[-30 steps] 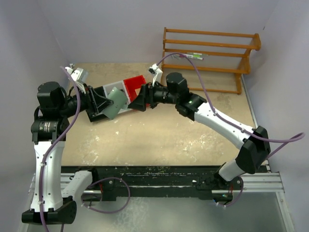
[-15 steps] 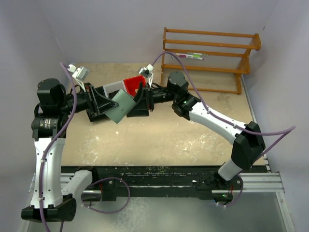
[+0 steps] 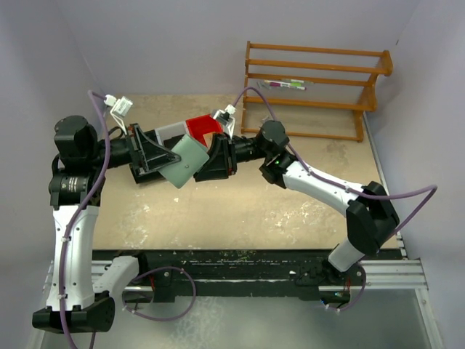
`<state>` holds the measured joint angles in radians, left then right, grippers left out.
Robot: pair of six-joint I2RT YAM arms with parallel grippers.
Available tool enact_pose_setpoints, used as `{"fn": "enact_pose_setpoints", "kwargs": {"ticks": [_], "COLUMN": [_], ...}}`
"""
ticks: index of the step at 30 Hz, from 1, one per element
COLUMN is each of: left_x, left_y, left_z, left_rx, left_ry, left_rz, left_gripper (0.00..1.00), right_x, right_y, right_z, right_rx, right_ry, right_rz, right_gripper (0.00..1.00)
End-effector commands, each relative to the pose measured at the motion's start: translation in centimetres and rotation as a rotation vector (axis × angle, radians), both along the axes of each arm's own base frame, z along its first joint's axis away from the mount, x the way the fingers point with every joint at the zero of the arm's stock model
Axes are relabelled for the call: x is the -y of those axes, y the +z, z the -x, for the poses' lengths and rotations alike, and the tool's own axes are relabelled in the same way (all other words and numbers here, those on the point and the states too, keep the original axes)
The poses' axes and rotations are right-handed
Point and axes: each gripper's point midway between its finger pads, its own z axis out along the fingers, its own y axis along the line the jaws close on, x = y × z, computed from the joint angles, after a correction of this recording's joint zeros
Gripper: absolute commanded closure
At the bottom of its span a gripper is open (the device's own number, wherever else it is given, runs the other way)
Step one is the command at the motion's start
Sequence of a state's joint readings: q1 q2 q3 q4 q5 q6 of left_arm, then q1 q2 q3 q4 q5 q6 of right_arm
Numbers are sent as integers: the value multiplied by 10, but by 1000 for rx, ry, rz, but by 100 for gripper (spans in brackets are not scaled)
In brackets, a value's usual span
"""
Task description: Take the credit cards out of the card holder
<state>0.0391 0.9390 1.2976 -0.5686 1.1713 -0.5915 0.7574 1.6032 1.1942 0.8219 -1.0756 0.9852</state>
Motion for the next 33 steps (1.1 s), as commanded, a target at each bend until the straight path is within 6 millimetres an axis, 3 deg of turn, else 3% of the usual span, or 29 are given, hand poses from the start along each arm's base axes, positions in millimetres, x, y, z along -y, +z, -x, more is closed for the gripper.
{"fn": "enact_pose_setpoints", "kwargs": {"ticks": [1, 9, 10, 13, 14, 16, 19, 22, 27, 33], "left_x": [2, 1, 0, -11, -18, -32, -48, -44, -23, -26], "left_y": [12, -12, -17, -38, -43, -45, -39, -41, -57, -55], "left_z": [6, 3, 0, -20, -28, -41, -53, -44, -14, 1], "left_rx": [30, -12, -12, 14, 34, 102, 219, 258, 232, 335], "left_ry": [-38, -47, -37, 60, 111, 194, 280, 240, 46, 0], "left_rz": [26, 8, -7, -125, -179, -276, -388, -390, -308, -391], "left_gripper": [100, 97, 86, 36, 22, 1, 1, 1, 0, 3], "right_x": [10, 12, 12, 7, 5, -4, -15, -17, -17, -11], "right_y": [28, 56, 58, 56, 50, 35, 5, 0, 10, 24], "right_z": [14, 22, 25, 26, 23, 7, -27, -34, -28, -2], "right_rx": [75, 53, 43, -23, -49, -100, -40, -8, 10, 130], "right_ry": [31, 66, 81, 84, 71, -26, -281, -357, -349, -183], "right_rz": [-93, -199, -208, -174, -143, -54, 155, 239, 225, 201], "right_gripper": [74, 79, 82, 94, 100, 100, 100, 100, 100, 100]}}
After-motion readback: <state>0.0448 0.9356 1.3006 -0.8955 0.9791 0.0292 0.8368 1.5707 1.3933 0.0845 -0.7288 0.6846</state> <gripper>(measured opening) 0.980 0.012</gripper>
